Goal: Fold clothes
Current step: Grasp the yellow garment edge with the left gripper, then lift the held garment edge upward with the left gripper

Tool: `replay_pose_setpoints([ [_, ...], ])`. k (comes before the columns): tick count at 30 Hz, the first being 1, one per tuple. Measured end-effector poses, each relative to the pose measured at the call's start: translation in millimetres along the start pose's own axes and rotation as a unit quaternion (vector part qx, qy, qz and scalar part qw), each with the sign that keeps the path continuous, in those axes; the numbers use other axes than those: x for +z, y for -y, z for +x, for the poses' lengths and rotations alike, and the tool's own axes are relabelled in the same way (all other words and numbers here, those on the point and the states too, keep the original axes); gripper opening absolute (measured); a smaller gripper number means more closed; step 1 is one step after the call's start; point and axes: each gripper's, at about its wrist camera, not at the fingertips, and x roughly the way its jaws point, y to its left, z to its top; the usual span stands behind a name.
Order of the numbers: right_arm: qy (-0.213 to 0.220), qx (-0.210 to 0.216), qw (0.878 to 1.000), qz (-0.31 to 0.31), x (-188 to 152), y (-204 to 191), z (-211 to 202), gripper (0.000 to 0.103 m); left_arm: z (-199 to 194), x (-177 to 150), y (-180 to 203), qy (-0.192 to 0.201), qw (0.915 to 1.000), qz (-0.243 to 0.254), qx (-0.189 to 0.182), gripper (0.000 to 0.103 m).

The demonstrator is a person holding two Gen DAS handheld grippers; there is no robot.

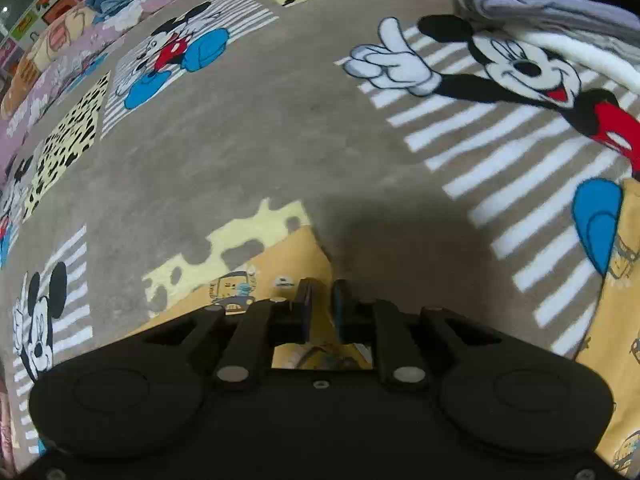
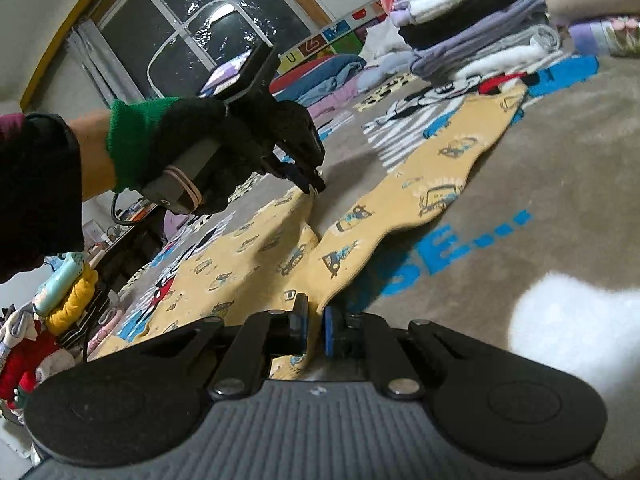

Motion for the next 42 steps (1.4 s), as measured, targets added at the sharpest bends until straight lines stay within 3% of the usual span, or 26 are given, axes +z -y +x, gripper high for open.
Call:
replay_pose_setpoints([
  [5, 0.008, 0.0, 1.0, -0.023, 1, -5, -5, 0.007, -10, -5, -27, 0.028, 0.997, -0.054, -0.047, 0.002],
  [9, 0.028, 0.007, 0.996, -0.084, 2, -22, -12, 0.007, -17, -14, -47, 0.054, 0.9924, -0.082, -0.074, 0.002],
  [15, 0.049, 0.021, 0.98, -0.193, -5, -57, -17, 0.006, -19, -29, -73, 0.087, 0.985, -0.11, -0.1, 0.002],
  [22, 0.041, 0.044, 0.958, -0.279, -20, -91, -11, 0.006, -21, -48, -99, 0.122, 0.9759, -0.132, -0.123, 0.002],
  [36, 0.007, 0.066, 0.937, -0.344, -40, -124, 6, 0.005, -13, -81, -134, 0.161, 0.9613, -0.169, -0.145, 0.002],
  [42, -0.001, 0.078, 0.934, -0.348, -43, -132, 9, 0.005, -6, -89, -142, 0.169, 0.9565, -0.181, -0.155, 0.002],
])
